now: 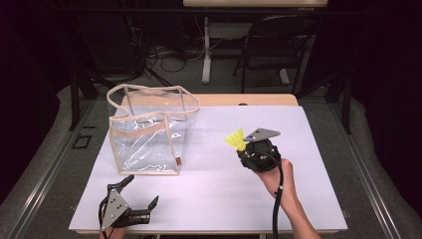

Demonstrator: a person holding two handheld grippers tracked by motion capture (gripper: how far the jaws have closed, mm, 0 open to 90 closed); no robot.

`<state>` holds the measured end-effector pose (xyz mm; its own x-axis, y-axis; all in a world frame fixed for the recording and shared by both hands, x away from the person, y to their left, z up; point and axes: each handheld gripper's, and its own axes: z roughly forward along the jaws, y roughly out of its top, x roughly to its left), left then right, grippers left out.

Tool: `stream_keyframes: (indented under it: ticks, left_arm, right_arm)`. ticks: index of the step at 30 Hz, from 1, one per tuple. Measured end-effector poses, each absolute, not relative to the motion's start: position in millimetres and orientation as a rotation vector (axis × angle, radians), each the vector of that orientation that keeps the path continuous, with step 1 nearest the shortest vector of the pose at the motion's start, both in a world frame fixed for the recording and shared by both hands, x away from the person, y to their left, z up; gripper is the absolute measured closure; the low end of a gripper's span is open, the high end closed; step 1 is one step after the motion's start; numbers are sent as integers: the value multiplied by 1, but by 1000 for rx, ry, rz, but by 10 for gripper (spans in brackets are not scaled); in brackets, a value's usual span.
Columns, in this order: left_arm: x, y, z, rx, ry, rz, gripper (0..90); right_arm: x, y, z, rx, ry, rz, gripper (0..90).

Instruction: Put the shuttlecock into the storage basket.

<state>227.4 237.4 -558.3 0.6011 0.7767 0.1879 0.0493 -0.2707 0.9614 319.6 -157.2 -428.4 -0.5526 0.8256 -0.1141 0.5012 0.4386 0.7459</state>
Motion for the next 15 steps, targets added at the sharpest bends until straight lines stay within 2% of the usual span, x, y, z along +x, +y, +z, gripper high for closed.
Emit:
stream_keyframes:
  ticks: [15]
  left_arm:
    - [227, 237, -558, 1717, 683, 817, 0]
  right_arm:
    - [326, -153, -416, 1090, 2220, 951, 643]
